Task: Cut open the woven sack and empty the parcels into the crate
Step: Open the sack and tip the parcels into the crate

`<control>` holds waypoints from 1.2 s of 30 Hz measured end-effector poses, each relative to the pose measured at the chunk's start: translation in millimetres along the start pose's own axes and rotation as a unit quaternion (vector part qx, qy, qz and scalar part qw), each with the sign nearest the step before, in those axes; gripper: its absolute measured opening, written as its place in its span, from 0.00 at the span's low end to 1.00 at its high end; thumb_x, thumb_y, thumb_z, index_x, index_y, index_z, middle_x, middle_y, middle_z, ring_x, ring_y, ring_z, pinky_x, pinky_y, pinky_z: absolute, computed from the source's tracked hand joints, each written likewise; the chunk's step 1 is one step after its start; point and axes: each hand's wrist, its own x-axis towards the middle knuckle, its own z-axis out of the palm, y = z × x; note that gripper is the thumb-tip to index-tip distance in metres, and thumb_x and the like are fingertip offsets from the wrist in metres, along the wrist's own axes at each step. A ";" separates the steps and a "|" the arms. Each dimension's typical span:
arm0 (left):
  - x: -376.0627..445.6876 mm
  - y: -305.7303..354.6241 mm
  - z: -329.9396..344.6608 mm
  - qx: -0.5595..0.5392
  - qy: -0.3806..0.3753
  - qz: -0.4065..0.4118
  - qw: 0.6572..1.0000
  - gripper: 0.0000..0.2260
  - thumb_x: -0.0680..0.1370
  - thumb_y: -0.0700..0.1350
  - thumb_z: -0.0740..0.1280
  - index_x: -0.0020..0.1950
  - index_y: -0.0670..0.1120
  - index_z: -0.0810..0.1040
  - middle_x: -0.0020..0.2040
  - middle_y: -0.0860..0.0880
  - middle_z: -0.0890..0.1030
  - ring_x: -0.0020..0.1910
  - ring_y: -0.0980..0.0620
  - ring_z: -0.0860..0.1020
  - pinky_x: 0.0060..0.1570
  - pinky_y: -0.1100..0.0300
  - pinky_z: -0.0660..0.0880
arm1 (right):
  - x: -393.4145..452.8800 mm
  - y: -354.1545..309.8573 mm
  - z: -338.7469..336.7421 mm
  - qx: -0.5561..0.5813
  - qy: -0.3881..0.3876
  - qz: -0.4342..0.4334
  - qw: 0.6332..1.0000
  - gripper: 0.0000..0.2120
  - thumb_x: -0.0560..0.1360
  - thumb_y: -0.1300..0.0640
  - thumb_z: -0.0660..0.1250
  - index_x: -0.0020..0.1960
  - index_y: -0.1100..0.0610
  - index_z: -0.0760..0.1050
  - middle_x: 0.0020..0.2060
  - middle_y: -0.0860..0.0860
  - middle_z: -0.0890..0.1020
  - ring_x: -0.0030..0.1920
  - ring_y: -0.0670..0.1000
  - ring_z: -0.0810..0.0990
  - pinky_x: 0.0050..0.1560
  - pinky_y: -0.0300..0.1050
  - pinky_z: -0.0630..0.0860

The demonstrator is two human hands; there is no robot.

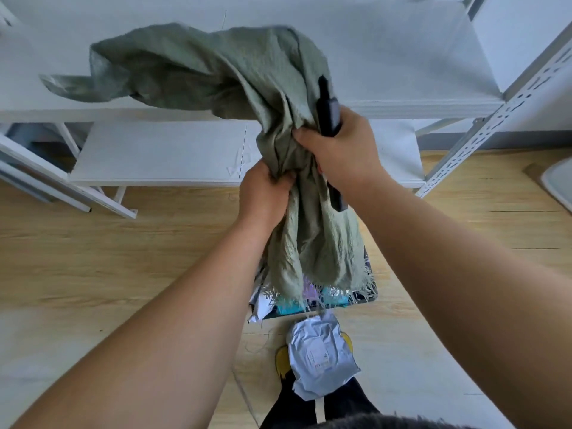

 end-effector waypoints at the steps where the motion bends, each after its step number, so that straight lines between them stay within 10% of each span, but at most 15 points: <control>1: -0.2 -2.8 -0.6 0.003 -0.010 -0.006 1.000 0.08 0.73 0.44 0.68 0.51 0.47 0.81 0.49 0.46 0.84 0.51 0.43 0.82 0.54 0.47 0.78 | -0.7 1.9 0.1 -0.012 -0.003 0.008 1.000 0.08 0.68 0.56 0.72 0.37 0.55 0.73 0.30 0.50 0.76 0.33 0.53 0.75 0.39 0.51 0.77; 23: 3.6 4.2 -5.0 0.022 0.036 0.059 0.997 0.09 0.74 0.47 0.69 0.45 0.40 0.80 0.42 0.43 0.84 0.45 0.42 0.81 0.46 0.51 0.77 | 8.4 -8.4 -6.7 -0.009 0.009 -0.042 0.999 0.10 0.71 0.57 0.71 0.38 0.47 0.71 0.32 0.45 0.77 0.35 0.50 0.76 0.40 0.46 0.76; 36: -3.3 1.5 -0.7 0.004 0.029 0.051 0.998 0.09 0.73 0.46 0.69 0.41 0.41 0.79 0.38 0.41 0.82 0.37 0.49 0.76 0.44 0.55 0.74 | 11.3 -11.8 -10.3 -0.060 -0.016 -0.043 0.997 0.12 0.71 0.56 0.70 0.50 0.62 0.76 0.42 0.57 0.82 0.45 0.58 0.81 0.50 0.58 0.78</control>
